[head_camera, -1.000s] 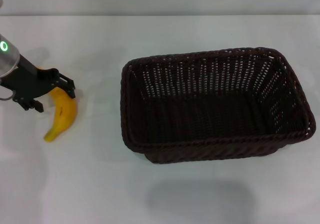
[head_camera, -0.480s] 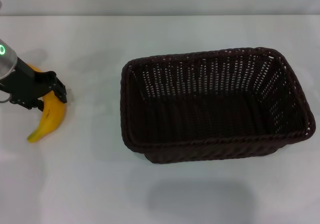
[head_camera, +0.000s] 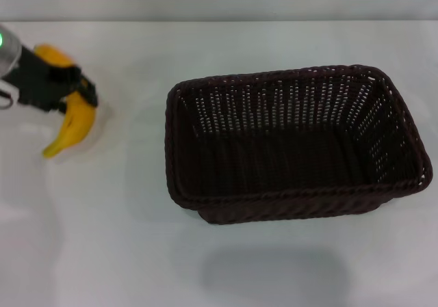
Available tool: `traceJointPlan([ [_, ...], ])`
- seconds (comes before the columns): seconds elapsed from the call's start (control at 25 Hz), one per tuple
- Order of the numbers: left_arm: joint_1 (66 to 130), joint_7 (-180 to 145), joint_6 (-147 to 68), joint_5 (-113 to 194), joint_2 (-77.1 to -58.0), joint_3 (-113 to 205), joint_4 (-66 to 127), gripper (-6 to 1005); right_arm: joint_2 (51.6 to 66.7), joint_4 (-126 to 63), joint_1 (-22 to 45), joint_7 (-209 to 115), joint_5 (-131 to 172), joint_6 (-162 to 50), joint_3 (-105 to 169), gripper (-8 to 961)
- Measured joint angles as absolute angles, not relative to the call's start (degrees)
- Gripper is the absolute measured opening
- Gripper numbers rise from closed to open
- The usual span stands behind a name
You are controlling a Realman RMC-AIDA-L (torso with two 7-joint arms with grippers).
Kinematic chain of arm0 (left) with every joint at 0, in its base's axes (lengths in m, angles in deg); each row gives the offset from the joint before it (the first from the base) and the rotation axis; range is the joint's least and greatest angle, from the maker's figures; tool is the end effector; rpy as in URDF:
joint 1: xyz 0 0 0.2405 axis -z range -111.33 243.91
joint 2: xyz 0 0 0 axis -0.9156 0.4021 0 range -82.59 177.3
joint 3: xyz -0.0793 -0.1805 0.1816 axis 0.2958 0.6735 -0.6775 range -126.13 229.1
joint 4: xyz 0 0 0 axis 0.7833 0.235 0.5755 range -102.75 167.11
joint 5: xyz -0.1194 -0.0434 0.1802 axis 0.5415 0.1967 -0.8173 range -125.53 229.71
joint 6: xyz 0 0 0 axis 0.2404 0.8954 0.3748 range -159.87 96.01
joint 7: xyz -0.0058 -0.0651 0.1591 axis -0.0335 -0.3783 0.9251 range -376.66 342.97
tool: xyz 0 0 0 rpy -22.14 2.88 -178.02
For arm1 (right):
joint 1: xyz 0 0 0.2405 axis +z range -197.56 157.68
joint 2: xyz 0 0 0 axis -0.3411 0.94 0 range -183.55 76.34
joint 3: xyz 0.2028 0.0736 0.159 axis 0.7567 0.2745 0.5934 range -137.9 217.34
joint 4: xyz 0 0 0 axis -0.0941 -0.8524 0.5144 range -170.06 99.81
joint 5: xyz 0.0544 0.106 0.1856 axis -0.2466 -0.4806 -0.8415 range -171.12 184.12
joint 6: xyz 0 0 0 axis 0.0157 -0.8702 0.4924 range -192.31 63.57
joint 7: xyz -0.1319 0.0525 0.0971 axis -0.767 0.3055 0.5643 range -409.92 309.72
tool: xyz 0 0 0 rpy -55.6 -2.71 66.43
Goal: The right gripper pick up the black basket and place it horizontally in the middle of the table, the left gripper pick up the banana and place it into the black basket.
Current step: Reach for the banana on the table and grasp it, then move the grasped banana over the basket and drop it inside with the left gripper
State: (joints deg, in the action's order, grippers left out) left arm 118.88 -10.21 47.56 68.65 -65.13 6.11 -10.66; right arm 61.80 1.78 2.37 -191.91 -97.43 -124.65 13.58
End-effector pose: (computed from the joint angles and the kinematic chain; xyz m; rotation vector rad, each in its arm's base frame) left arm -0.2600 0.4572 0.0275 -1.8175 -1.8538 0.1904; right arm 0.3756 0.3960 0.1443 -1.6406 0.2774 0.4394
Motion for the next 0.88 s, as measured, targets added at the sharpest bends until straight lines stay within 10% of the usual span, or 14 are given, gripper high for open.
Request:
traceJointPlan([
  [0.88,118.1,26.9,69.0,112.1,-67.59,3.6,-16.8,560,61.79,1.3,1.6,-183.9,-97.6,-128.5,8.9,783],
])
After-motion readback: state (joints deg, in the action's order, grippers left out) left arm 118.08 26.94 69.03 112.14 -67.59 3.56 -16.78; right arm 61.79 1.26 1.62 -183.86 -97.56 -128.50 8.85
